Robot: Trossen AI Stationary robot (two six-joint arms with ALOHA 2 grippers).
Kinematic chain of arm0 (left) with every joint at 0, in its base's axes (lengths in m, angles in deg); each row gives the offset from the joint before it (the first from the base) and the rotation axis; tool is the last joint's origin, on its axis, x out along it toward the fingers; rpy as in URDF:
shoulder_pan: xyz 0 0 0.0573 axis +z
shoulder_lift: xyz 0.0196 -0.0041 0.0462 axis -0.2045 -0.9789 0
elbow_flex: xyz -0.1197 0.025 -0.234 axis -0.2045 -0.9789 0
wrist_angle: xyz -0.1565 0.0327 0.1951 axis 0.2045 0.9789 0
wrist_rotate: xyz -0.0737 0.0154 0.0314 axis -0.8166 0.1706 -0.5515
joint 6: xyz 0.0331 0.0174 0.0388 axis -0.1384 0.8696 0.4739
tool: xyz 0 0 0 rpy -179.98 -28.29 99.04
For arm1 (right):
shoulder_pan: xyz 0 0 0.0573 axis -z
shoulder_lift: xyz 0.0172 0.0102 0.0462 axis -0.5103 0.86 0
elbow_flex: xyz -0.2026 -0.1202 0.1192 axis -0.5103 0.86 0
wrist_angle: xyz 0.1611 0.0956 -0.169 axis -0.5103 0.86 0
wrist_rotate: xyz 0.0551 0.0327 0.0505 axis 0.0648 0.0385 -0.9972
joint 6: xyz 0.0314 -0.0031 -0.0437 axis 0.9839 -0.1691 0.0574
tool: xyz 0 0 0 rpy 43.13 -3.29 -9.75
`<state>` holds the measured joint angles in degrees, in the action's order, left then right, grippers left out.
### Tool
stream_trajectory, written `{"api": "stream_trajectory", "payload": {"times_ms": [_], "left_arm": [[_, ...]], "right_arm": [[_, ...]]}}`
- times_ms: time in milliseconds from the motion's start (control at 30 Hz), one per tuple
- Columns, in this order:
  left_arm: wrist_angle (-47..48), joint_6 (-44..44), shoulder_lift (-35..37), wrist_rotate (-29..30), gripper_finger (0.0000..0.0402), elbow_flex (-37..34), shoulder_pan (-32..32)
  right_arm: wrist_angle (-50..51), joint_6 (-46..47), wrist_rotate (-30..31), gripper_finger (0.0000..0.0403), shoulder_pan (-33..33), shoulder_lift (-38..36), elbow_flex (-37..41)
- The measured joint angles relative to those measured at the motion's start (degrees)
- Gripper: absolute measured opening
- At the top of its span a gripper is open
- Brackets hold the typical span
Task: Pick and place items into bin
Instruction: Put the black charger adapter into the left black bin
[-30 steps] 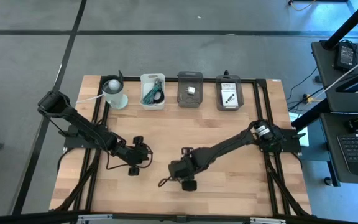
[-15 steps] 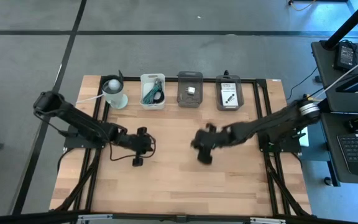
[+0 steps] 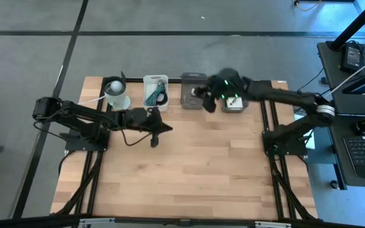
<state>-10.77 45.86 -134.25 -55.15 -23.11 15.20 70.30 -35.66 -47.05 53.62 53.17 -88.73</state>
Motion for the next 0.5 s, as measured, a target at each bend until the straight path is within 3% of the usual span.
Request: {"api": "stream_trajectory", "payload": {"times_ms": [300,500], "left_arm": [[-2.2,-7.5,0.0,-0.3,0.0002,0.0,0.9],[-2.2,-9.8,0.0,1.2,0.0002,0.0,-0.9]], "right_arm": [[25.3,-14.6,-5.1,0.0143,7.7,22.9,-27.1],[35.3,-17.1,-5.1,0.0143,9.8,35.7,-38.4]]}}
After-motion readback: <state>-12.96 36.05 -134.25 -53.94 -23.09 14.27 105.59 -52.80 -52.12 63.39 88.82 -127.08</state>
